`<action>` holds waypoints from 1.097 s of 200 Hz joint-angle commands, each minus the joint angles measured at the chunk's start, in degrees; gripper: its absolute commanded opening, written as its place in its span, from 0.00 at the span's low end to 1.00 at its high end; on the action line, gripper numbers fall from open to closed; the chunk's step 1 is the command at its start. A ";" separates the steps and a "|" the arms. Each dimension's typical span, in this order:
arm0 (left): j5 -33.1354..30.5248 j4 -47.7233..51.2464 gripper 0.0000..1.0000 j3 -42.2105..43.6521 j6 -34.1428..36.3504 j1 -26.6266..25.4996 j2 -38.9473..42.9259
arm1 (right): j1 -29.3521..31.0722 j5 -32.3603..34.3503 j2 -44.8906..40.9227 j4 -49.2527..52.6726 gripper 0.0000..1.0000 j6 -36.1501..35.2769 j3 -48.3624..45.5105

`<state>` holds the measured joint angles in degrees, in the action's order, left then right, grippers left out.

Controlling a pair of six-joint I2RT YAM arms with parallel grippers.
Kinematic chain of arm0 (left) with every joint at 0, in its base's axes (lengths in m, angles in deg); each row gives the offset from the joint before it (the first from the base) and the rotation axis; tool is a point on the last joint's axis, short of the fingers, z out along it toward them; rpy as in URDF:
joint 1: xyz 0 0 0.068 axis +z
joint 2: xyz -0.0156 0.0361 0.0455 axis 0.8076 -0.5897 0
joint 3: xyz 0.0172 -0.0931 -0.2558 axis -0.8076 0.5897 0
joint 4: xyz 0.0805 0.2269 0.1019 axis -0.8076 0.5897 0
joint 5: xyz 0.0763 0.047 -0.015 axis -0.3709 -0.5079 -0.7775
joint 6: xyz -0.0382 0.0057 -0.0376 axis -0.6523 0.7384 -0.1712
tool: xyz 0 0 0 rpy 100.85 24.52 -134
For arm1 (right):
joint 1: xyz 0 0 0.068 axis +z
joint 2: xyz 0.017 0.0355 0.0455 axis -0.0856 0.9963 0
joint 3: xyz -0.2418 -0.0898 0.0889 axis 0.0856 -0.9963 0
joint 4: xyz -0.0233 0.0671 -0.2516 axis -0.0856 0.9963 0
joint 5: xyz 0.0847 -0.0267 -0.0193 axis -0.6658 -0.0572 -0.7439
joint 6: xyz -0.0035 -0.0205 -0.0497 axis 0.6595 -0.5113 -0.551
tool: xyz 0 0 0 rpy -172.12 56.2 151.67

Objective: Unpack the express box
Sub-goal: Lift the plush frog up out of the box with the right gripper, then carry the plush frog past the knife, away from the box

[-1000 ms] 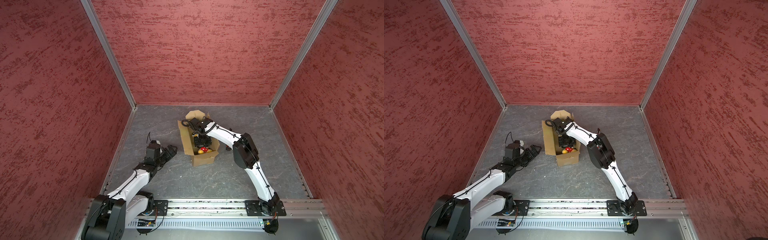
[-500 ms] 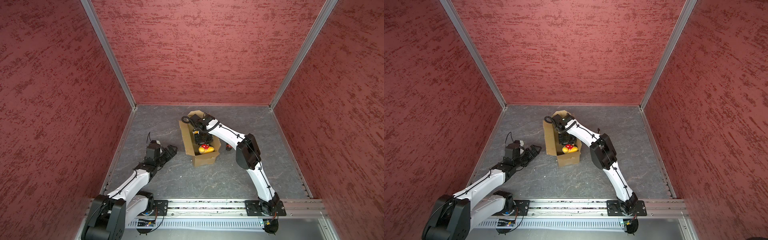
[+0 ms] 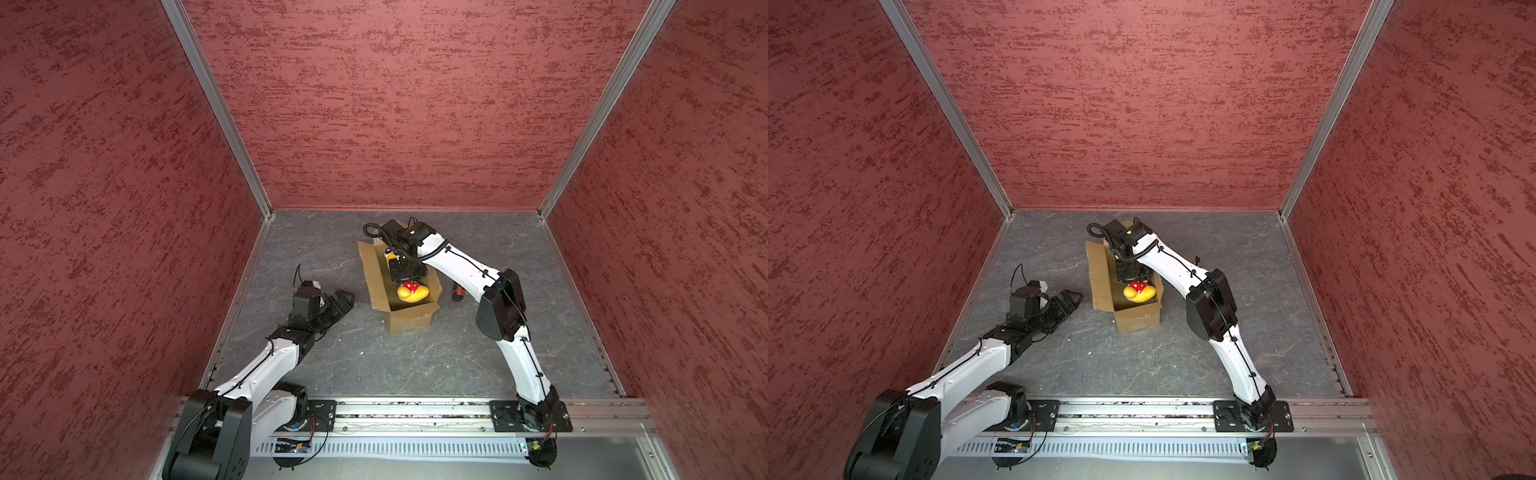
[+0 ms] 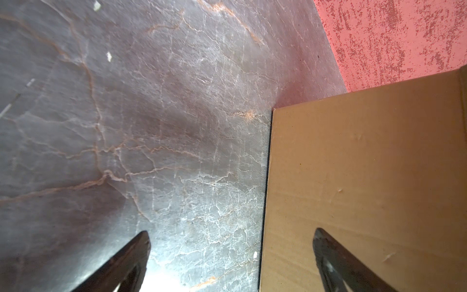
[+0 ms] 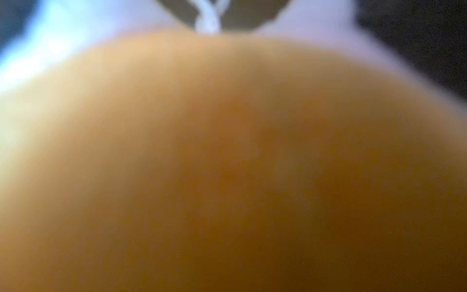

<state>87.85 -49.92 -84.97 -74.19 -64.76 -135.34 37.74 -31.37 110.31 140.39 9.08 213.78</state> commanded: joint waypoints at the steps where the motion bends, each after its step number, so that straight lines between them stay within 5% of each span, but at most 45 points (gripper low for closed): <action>1: 0.33 -0.61 1.00 -1.19 1.04 0.44 -0.06 | 0.32 1.93 -2.90 1.59 0.08 -0.73 2.77; 219: -0.56 -1.14 1.00 -4.85 1.21 -1.71 -4.32 | 0.32 2.12 -11.47 1.31 0.07 -4.15 10.33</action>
<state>87.83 -50.35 -87.99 -73.84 -65.81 -139.01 37.74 -30.98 102.24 142.35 5.69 222.37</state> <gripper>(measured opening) 0.999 0.249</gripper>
